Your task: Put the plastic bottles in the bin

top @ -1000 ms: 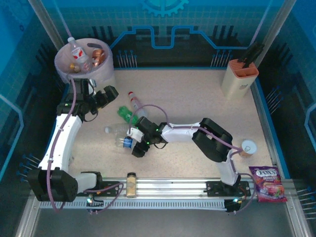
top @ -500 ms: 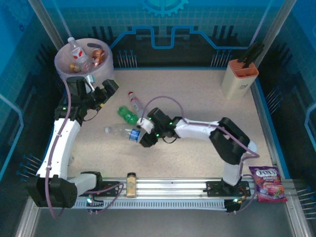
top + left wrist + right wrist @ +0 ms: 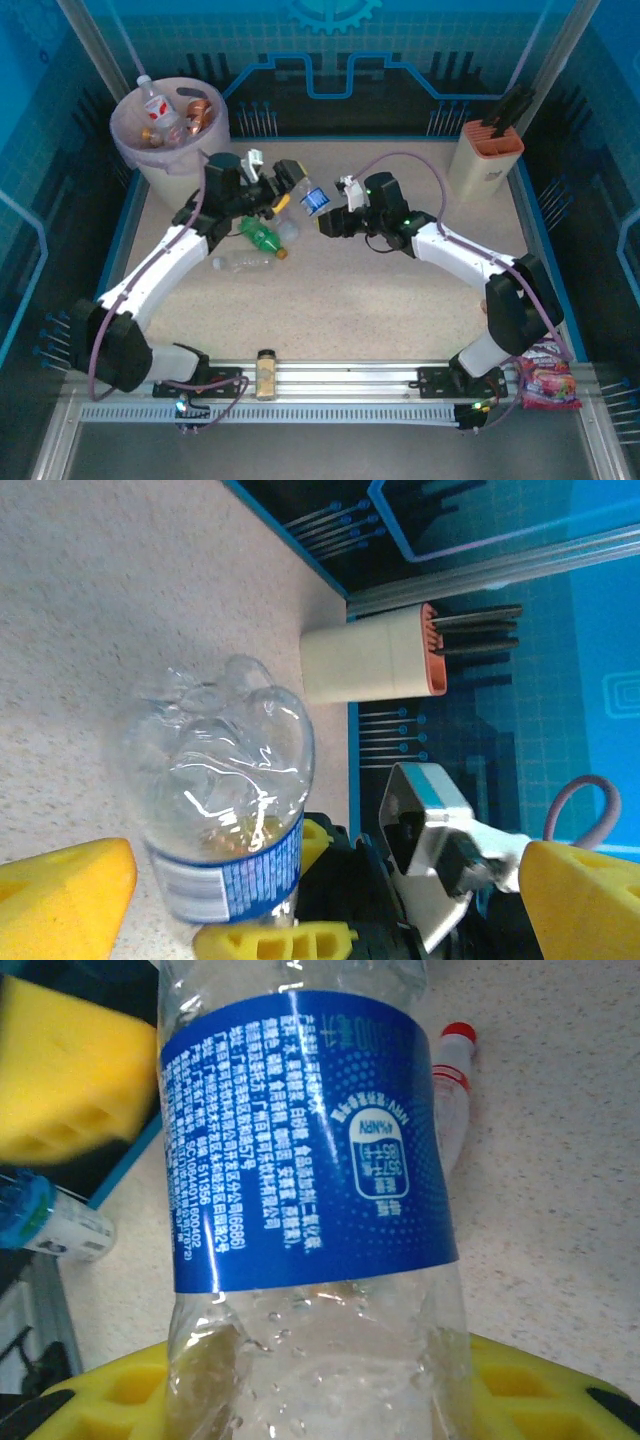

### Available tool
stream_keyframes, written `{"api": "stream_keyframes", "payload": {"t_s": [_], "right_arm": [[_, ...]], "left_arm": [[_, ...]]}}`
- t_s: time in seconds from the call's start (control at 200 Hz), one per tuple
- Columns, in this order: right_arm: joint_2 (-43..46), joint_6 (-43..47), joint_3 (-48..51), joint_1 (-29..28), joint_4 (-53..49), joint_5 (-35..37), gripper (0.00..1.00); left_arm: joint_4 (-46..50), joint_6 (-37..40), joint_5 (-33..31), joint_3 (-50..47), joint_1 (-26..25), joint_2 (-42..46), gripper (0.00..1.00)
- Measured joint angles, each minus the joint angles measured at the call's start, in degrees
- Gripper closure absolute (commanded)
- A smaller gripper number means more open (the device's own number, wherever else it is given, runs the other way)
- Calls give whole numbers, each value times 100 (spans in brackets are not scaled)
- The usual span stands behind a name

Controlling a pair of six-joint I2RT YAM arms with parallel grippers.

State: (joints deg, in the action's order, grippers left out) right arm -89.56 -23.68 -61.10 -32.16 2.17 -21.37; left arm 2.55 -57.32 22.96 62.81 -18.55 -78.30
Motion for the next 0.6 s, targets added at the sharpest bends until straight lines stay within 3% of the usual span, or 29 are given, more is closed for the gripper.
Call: {"api": "stream_keyframes", "payload": {"t_s": [0.26, 0.475, 0.6], "right_arm": [[0, -684, 293, 24, 988, -37, 55], [0, -894, 304, 24, 1434, -166, 54], [-4, -949, 304, 26, 1464, -181, 50]], "left_arm": [[-455, -278, -116, -7, -254, -531, 4], [-632, -415, -144, 11, -358, -706, 27], [-629, -352, -177, 57, -376, -715, 35]]}}
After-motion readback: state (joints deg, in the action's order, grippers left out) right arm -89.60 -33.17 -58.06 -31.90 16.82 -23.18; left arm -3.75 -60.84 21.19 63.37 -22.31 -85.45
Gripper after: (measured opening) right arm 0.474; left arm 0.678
